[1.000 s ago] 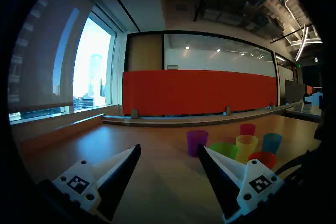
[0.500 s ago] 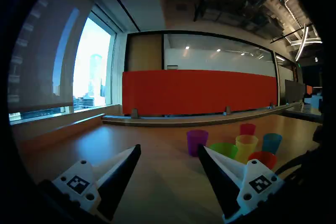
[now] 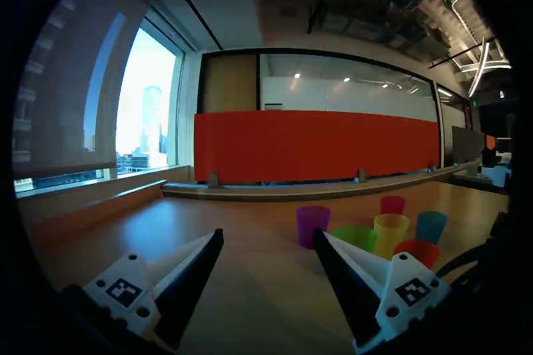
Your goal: Pour water
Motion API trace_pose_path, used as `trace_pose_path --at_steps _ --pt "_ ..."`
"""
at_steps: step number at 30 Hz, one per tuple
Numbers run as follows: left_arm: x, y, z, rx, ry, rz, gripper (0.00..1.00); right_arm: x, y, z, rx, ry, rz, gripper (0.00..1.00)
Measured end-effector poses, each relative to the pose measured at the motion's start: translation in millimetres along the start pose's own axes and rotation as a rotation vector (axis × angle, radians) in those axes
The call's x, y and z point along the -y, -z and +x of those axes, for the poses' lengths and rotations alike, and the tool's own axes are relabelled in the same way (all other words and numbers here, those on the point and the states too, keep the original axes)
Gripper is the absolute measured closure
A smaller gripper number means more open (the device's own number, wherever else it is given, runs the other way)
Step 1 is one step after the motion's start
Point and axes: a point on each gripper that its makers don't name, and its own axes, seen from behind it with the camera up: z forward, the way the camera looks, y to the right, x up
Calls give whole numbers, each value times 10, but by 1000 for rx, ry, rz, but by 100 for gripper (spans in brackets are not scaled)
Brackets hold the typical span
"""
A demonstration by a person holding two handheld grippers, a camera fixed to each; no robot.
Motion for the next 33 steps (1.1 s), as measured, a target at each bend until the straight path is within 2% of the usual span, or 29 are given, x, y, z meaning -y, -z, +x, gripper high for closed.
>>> trace_pose_path --at_steps 6,12,33 --pt "-2 -3 0 0 0 0 0 70 -5 -110 0 -25 35 0" --pt "-2 -3 1 0 0 0 0 120 0 -188 2 -13 47 0" --pt "-3 1 0 0 0 0 0 100 -22 -270 19 -24 48 0"
